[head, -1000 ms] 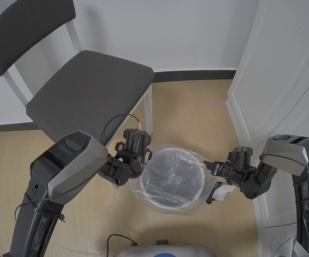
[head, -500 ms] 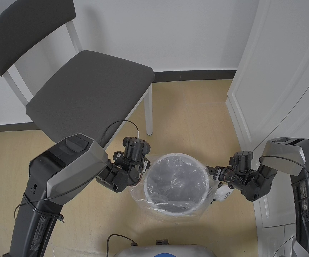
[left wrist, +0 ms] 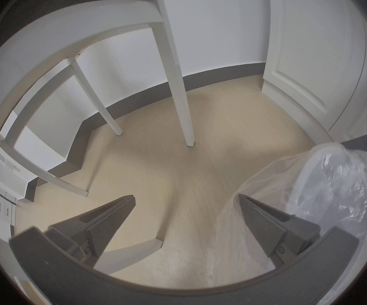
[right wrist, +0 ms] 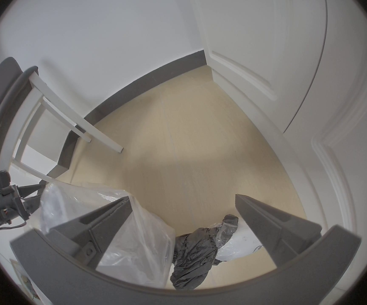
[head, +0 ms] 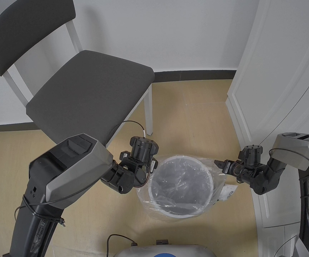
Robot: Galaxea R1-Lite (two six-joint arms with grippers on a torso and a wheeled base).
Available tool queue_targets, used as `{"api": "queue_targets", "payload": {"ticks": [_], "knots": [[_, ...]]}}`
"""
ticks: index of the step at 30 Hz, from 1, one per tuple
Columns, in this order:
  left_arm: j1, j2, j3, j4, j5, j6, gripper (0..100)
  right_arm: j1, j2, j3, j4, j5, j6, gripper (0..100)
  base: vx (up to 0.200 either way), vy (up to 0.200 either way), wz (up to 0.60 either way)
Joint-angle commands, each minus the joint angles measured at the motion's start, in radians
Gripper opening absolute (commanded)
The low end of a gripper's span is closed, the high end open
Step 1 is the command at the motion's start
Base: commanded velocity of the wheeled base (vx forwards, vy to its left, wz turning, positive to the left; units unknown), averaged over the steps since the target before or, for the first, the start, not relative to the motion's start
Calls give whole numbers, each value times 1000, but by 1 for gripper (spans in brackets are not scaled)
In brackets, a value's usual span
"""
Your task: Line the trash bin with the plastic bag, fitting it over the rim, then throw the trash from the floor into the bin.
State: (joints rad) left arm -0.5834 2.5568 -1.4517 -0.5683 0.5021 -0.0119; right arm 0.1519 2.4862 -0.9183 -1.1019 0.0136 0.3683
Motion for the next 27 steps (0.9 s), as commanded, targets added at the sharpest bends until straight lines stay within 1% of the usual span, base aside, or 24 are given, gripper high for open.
{"api": "queue_targets", "payload": {"ticks": [1, 2, 5, 6, 7, 10, 17, 18, 19, 21, 24, 25, 27], "knots": [[16, -92, 19, 13, -1, -5, 100, -34, -217, 104, 59, 51, -37, 100, 0, 0, 0], [16, -124, 53, 15, -10, -8, 100, -48, -271, 133, 89, 94, -60, 100, 0, 0, 0], [8, -199, 126, 13, -34, -6, 100, -64, -360, 179, 140, 161, -83, 100, 0, 0, 0], [8, -199, 126, 13, -34, -6, 100, -64, -360, 179, 140, 161, -83, 100, 0, 0, 0], [5, -231, 160, 8, -53, -8, 100, -64, -388, 187, 166, 175, -83, 100, 0, 0, 0], [-1, -268, 200, 10, -57, -8, 100, -54, -401, 190, 194, 183, -83, 100, 0, 0, 0], [-3, -288, 244, 7, -66, -10, 100, -38, -392, 200, 195, 206, -81, 100, 0, 0, 0], [-3, -296, 266, 5, -82, -19, 100, -34, -395, 213, 195, 233, -80, 100, 0, 0, 0], [-3, -296, 266, 5, -82, -19, 100, -34, -395, 213, 195, 233, -80, 100, 0, 0, 0], [-23, -314, 300, 10, -108, -56, 100, -5, -394, 248, 197, 244, -86, 100, 0, 0, 0], [-52, -337, 369, 5, -132, -69, 100, 31, -371, 285, 197, 243, -135, 100, 0, 0, 0], [-64, -340, 404, -2, -137, -69, 100, 37, -345, 292, 197, 235, -177, 100, 0, 0, 0], [-76, -340, 442, -8, -139, -71, 100, 43, -309, 296, 195, 232, -224, 100, 0, 0, 0]]}}
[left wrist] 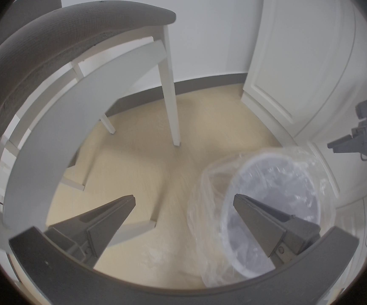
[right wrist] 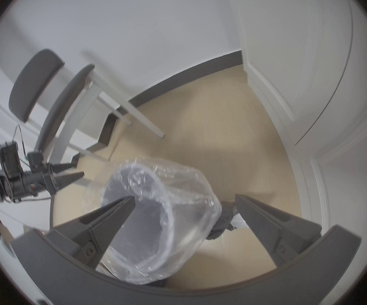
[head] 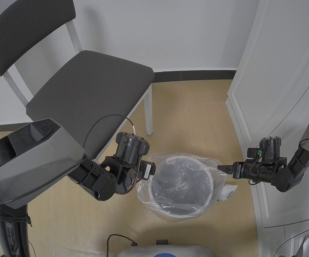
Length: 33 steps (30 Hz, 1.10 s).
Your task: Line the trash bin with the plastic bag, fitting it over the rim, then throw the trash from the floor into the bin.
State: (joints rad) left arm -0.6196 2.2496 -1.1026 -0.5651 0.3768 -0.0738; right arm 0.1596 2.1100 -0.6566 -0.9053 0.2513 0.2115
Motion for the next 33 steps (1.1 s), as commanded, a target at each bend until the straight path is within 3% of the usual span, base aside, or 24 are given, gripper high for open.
{"api": "queue_targets", "payload": {"ticks": [1, 21, 33], "knots": [[-45, -30, 110, -19, -13, -9, 100, 40, 82, 37, -1, -9, -81, 100, 0, 0, 0], [-6, 5, 280, -151, -19, -41, 100, 23, 169, 115, -1, -43, -290, 100, 0, 0, 0], [27, 65, 296, -151, -19, -40, 100, 18, 217, 87, 0, -52, -288, 100, 0, 0, 0]]}}
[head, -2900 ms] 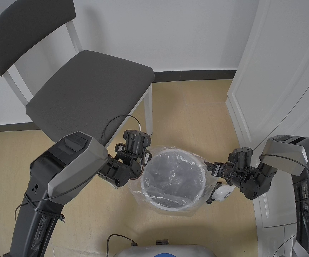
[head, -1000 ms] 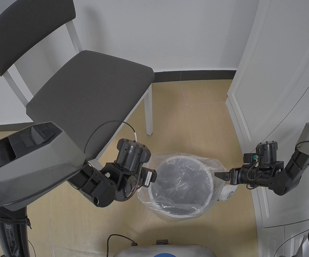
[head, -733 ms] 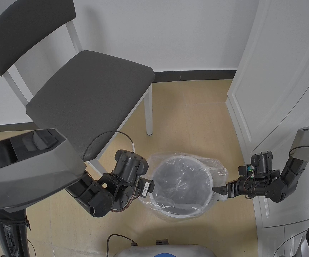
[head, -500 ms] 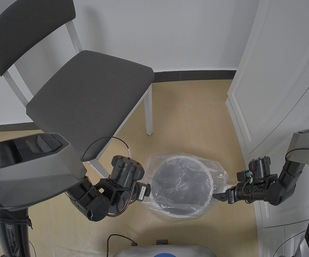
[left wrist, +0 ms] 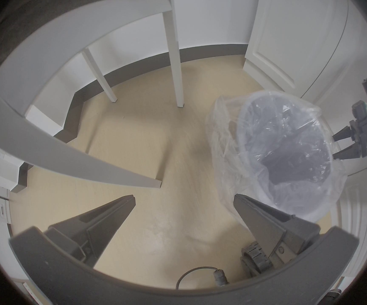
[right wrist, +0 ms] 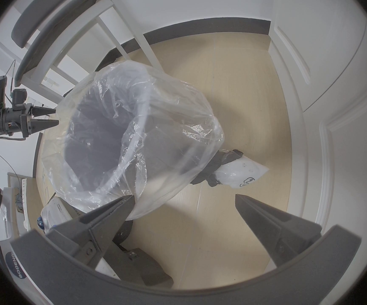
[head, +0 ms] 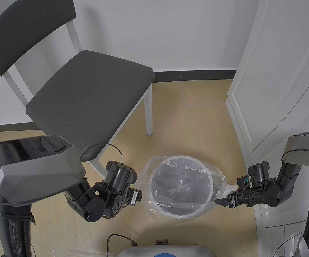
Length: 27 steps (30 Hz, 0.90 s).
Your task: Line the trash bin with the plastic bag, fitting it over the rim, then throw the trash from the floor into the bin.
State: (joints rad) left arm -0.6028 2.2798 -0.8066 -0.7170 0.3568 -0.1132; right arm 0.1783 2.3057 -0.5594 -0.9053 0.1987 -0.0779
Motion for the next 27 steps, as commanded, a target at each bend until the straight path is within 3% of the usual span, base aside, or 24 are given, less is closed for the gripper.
{"api": "queue_targets", "payload": {"ticks": [1, 7, 18, 27], "knots": [[17, 55, -5, 1, 1, 0, 100, 0, 23, -10, 0, -1, 1, 100, 0, 0, 0], [32, 139, -63, 1, 1, 3, 100, 0, 26, -45, 29, -32, 3, 100, 0, 0, 0], [49, 236, -250, 48, -1, 41, 100, -2, 54, -284, 327, -44, -2, 100, 0, 0, 0], [66, 245, -401, 157, 1, 52, 100, 23, 107, -521, 548, -93, -2, 100, 0, 0, 0]]}}
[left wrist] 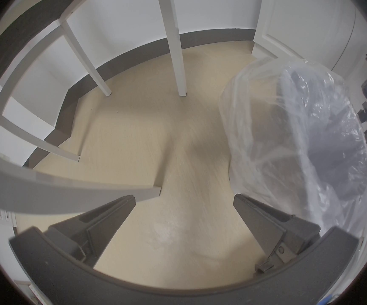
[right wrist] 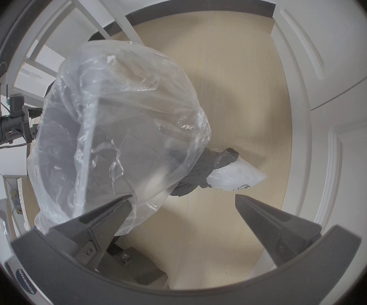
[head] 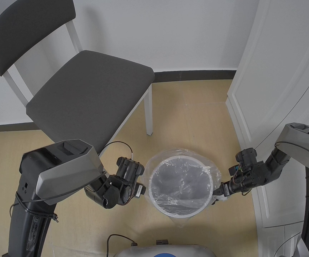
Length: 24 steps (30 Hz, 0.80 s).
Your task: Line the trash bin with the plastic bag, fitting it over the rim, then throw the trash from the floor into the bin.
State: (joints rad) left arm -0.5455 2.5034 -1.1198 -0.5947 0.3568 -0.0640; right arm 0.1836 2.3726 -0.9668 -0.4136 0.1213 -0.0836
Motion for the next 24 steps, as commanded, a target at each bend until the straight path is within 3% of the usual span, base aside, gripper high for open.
{"api": "queue_targets", "payload": {"ticks": [1, 5, 6, 17, 20, 24], "knots": [[9, 26, -101, 36, 1, 3, 100, 17, 50, -125, 55, -17, 5, 100, 0, 0, 0], [10, 38, -138, 36, 2, 3, 100, 17, 74, -161, 55, -37, 10, 100, 0, 0, 0], [18, 52, -183, 38, 4, 1, 100, 17, 94, -204, 53, -68, 27, 100, 0, 0, 0], [36, 51, -230, 49, 7, -5, 100, 28, 114, -285, -2, -74, 185, 100, 0, 0, 0], [35, 37, -183, 41, 8, -11, 100, 17, 71, -205, -10, -69, 171, 100, 0, 0, 0], [15, -37, -57, 39, 8, -19, 100, -15, 10, -122, -8, -66, 41, 100, 0, 0, 0]]}}
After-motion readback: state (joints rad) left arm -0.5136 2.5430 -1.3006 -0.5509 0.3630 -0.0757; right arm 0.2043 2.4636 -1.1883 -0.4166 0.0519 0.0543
